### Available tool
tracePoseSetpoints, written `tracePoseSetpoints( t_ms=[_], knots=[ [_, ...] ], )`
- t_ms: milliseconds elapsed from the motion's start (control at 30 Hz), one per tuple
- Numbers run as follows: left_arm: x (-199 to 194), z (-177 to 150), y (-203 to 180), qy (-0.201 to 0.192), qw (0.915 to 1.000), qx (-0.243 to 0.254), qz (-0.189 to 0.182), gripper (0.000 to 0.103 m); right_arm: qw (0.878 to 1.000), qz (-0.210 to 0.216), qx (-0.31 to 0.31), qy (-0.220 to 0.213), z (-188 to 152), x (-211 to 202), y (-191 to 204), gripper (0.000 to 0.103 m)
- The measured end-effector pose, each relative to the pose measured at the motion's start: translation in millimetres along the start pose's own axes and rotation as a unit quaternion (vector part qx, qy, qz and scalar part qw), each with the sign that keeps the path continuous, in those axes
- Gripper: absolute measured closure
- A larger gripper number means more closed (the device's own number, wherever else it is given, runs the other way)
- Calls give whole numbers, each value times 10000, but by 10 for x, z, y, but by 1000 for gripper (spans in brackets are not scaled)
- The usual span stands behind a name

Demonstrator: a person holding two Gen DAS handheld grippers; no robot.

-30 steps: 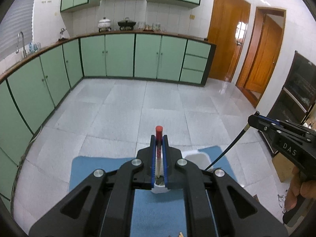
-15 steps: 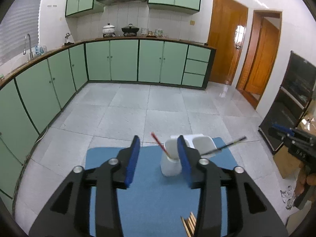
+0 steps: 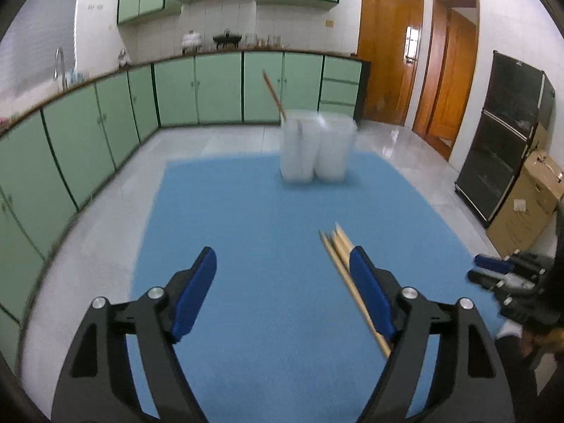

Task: Organize utensils
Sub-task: 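Move both open tools back over the remaining chopsticks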

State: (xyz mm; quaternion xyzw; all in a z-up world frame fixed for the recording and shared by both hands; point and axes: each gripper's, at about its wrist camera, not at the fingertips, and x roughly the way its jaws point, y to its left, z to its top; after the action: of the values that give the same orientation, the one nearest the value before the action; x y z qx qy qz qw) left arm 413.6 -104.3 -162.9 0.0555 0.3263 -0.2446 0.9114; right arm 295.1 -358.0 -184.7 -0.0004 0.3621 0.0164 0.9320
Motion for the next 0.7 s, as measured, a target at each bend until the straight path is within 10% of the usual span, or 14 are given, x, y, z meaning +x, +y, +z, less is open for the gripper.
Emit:
tracePoseSetpoints(
  t_ms=[233, 700],
  knots=[
    [-18, -915, -96, 317, 9994, -132, -36, 24, 9976, -142, -657, 187, -745, 157, 523, 75],
    [110, -1266, -170, 531, 9985, 37, -155, 23, 9976, -18, -689, 8, -571, 304, 797, 75]
  ],
)
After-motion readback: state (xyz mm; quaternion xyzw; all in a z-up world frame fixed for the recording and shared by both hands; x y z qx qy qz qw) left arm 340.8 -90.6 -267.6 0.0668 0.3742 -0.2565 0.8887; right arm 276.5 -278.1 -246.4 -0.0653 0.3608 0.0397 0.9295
